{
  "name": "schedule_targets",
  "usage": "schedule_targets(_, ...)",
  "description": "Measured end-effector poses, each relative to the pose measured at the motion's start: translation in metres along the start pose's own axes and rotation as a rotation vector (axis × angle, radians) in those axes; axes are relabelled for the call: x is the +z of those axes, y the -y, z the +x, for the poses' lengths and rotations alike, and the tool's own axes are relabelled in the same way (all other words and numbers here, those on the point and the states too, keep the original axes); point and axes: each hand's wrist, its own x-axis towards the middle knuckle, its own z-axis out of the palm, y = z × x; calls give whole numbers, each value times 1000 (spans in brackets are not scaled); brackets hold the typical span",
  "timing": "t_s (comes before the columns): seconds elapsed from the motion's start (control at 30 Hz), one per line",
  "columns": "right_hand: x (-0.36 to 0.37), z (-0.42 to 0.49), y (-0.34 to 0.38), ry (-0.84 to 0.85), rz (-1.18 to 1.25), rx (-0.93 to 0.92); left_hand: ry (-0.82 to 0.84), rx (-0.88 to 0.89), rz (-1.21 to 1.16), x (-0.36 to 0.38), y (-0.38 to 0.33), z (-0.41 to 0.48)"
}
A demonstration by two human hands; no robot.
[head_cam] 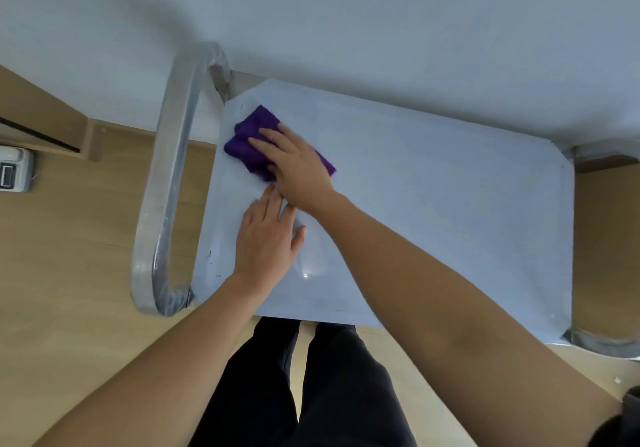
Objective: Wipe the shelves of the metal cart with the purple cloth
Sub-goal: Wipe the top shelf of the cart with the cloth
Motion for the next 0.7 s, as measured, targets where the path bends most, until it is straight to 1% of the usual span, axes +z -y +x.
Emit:
schedule_targets(0.03, -2, 4, -10, 6, -4, -33, 3, 0, -4, -1, 1, 0)
schedule_targets(0.07, -5, 4, -22, -48, 1, 9, 3, 5, -14, -1, 2, 0)
schedule_targets(0.1, -9, 3, -38, -137, 18, 114, 2, 11, -27, -2, 3, 0)
schedule_targets(0.17, -20, -5, -65, -309, 80, 456, 4, 7, -39, 0, 1, 1)
schedule_targets(0.2, -22, -9, -68, -340, 95, 612, 10, -2, -38, 0, -1, 2)
schedule_targets(0.23, -22, -10, -61, -351, 91, 710, 17, -16, -33, 0, -6, 2)
schedule_targets(0.27, -21, -11, -49, -342, 69, 727, 24, -34, -25, -1, -10, 3)
schedule_targets(0.3, -19, -13, -39, -310, 51, 663, 34, -53, -14, -1, -15, 4)
schedule_targets(0.33, -18, -18, -33, -267, 57, 554, 48, -65, -2, -2, -21, 5)
schedule_targets(0.4, -20, -35, -44, -168, 79, 337, 64, -36, 8, -2, -30, 3)
schedule_targets(0.43, -24, -45, -56, -149, 67, 277, 59, -9, 6, -1, -34, 2)
schedule_targets(0.47, -30, -57, -73, -165, 46, 269, 53, 14, 3, 0, -38, 2)
schedule_targets(0.5, -36, -71, -91, -209, 30, 323, 50, 28, -1, 1, -42, 2)
schedule_targets(0.53, -43, -86, -109, -276, 27, 417, 50, 38, -6, 2, -46, 2)
schedule_targets(0.6, -56, -113, -135, -417, 64, 704, 50, 65, -9, 5, -55, 2)
schedule_targets(0.63, -59, -121, -139, -462, 84, 864, 52, 85, -5, 7, -59, 3)
schedule_targets(0.67, -59, -124, -134, -484, 75, 973, 56, 107, -1, 7, -63, 3)
schedule_targets(0.7, -56, -124, -125, -485, 38, 984, 60, 129, 0, 9, -68, 3)
